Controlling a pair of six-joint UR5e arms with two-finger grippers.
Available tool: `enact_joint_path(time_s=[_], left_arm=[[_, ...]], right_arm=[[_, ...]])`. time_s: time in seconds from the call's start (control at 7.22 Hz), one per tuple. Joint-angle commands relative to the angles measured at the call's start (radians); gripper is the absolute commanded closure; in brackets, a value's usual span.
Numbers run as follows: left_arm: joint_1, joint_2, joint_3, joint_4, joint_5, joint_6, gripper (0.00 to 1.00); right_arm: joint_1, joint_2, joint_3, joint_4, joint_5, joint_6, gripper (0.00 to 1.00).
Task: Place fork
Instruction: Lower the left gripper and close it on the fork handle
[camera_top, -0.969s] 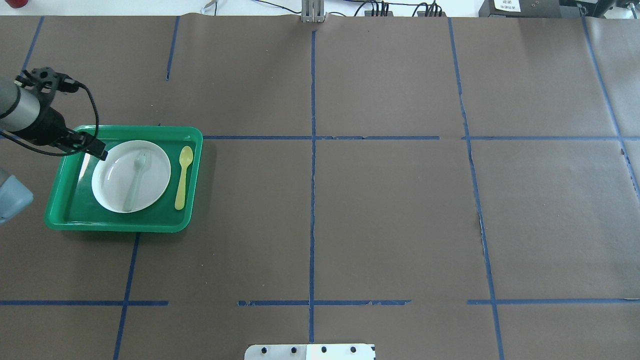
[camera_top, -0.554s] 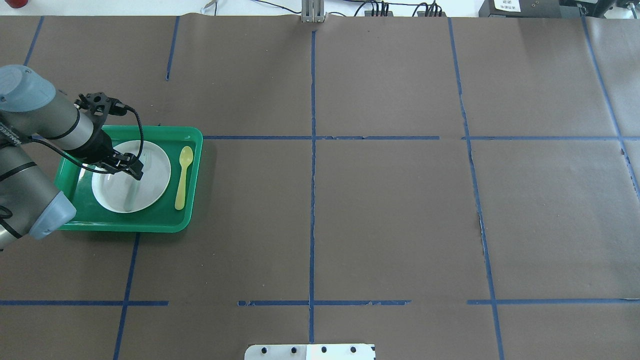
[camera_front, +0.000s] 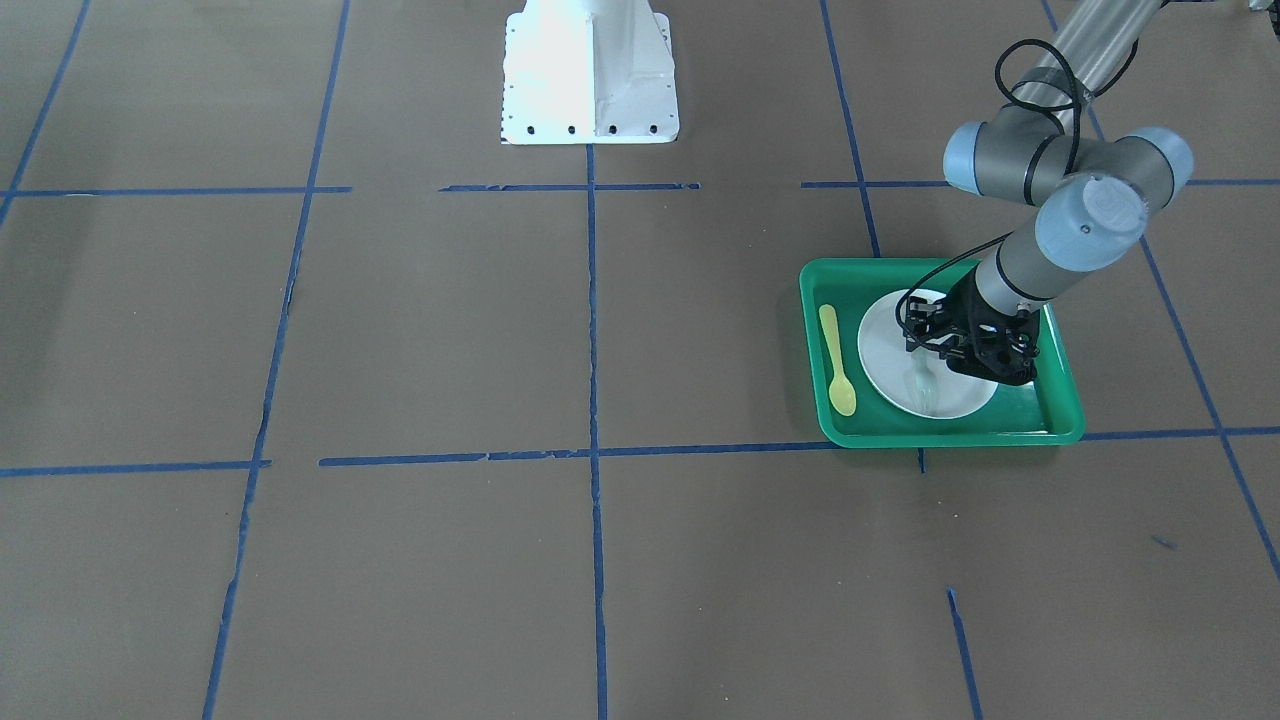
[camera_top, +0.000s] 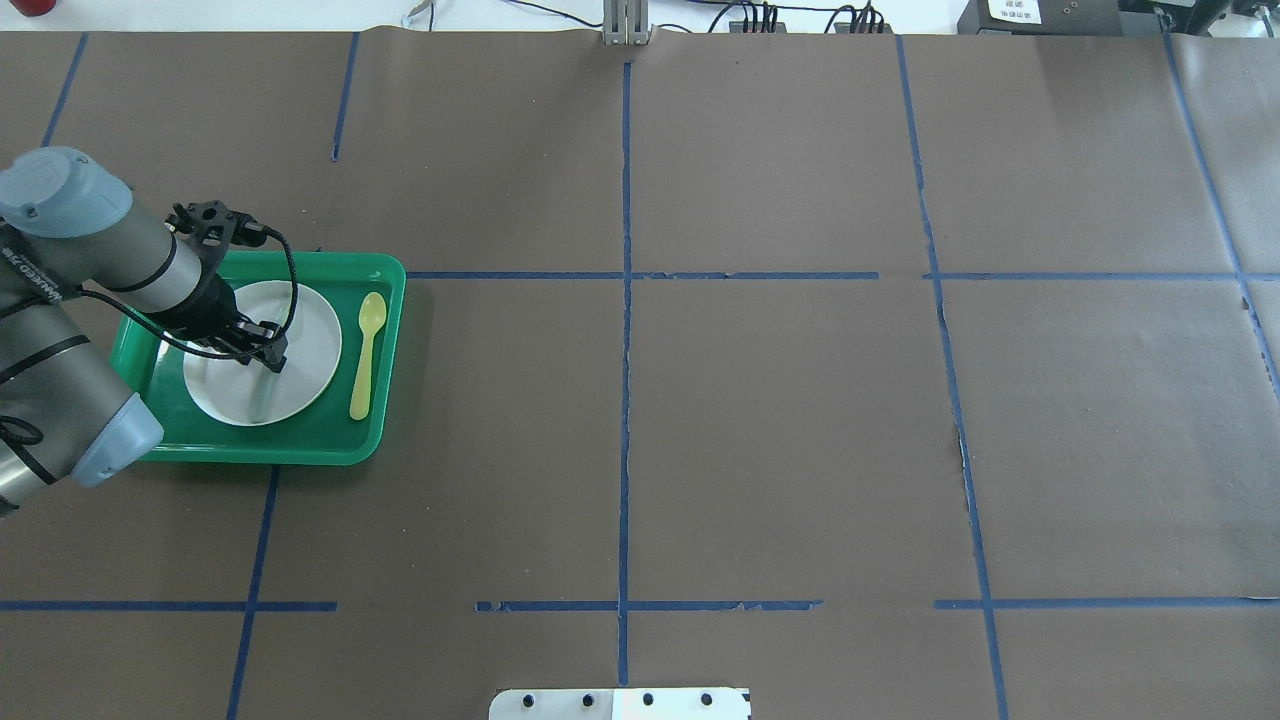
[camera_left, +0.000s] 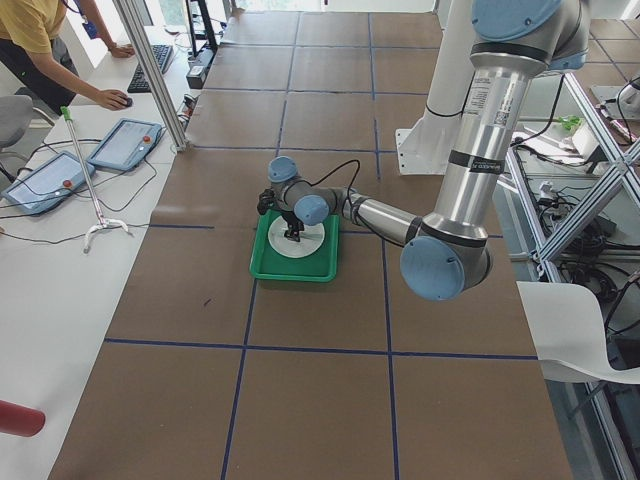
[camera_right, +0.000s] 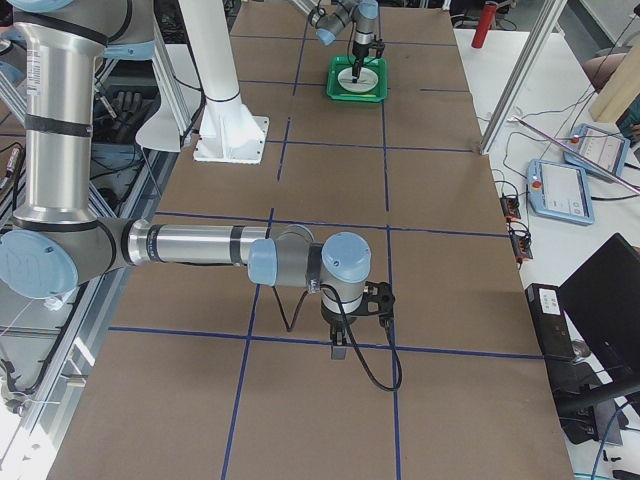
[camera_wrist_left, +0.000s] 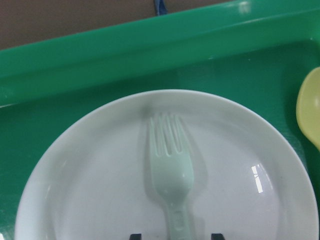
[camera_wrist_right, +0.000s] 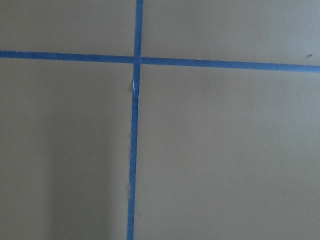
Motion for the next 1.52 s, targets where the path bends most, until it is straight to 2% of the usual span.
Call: enact_joint_path(time_s=[0.0, 0.14, 0.28, 0.97, 1.11, 1.38], left_arm=[[0.0, -0.001, 0.005, -0.01, 0.0, 0.002, 0.66], [0.0, -0.001, 0.002, -0.01, 0.0, 0.0, 0.91], [0.0, -0.002, 0.0, -0.008, 0.0, -0.001, 1.0], [-0.004, 0.001, -0.01, -0.003, -0.006, -0.021, 1.0], [-0.013, 0.004, -0.041, 0.0, -0.008, -0.018, 1.0], [-0.082, 0.021, -0.072, 0.006, -0.017, -0.001, 1.0]], right_arm=[[0.0, 0.0, 0.0, 0.0, 0.0, 0.0, 0.0], [0.0, 0.0, 0.0, 0.0, 0.0, 0.0, 0.0], [0.0, 0.0, 0.0, 0.0, 0.0, 0.0, 0.0], [0.0, 0.0, 0.0, 0.0, 0.0, 0.0, 0.0], [0.0, 0.0, 0.0, 0.0, 0.0, 0.0, 0.0], [0.0, 0.0, 0.0, 0.0, 0.0, 0.0, 0.0]])
